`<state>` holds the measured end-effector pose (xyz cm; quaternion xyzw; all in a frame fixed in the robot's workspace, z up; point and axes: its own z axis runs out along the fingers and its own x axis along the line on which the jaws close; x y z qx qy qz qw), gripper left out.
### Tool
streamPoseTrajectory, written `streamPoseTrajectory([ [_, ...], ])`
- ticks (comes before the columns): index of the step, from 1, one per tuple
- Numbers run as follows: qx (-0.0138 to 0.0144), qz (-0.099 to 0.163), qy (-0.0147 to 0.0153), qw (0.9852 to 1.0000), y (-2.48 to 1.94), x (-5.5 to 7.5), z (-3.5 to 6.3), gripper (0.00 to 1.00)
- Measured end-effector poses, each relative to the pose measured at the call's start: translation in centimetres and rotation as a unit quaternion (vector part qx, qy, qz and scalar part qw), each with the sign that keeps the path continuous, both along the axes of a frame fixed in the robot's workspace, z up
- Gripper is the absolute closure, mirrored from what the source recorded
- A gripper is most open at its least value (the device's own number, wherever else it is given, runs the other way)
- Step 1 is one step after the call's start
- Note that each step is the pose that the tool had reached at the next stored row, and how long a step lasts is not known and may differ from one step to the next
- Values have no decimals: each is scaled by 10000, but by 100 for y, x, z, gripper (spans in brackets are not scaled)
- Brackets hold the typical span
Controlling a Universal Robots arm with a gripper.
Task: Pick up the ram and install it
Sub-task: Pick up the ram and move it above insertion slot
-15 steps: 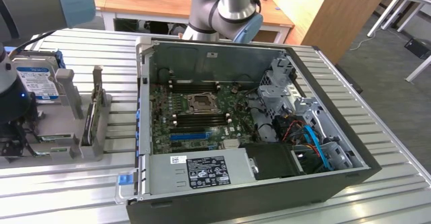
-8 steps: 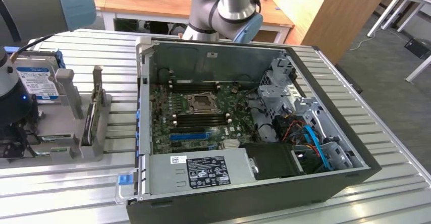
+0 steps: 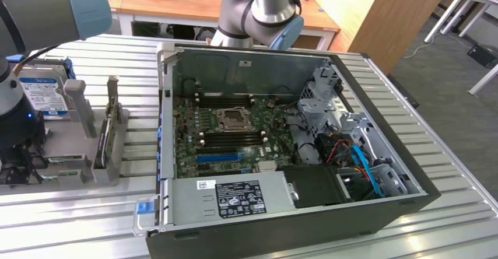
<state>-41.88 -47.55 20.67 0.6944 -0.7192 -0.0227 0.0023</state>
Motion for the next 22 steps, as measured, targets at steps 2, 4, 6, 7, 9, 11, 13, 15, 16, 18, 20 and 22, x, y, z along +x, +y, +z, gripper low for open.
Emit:
streamPoseTrajectory([
  [2,1,0,-1,10000,0,0,-2,65],
  [4,2,-1,-2,10000,1,9,-5,65],
  [6,1,0,-1,10000,0,26,-4,65],
  [7,1,0,-2,10000,0,34,-4,65],
  [9,1,0,-1,10000,0,51,-4,65],
  [11,1,0,-1,10000,1,70,-5,65],
  [13,2,0,-2,10000,1,83,-6,65],
  [15,1,-1,-1,10000,1,83,-7,65],
  [16,1,0,-1,10000,1,85,-8,65],
  [18,1,0,-2,10000,3,86,-12,65],
  [20,1,0,-1,10000,12,86,-14,65],
  [22,1,0,-1,10000,21,85,-19,65],
])
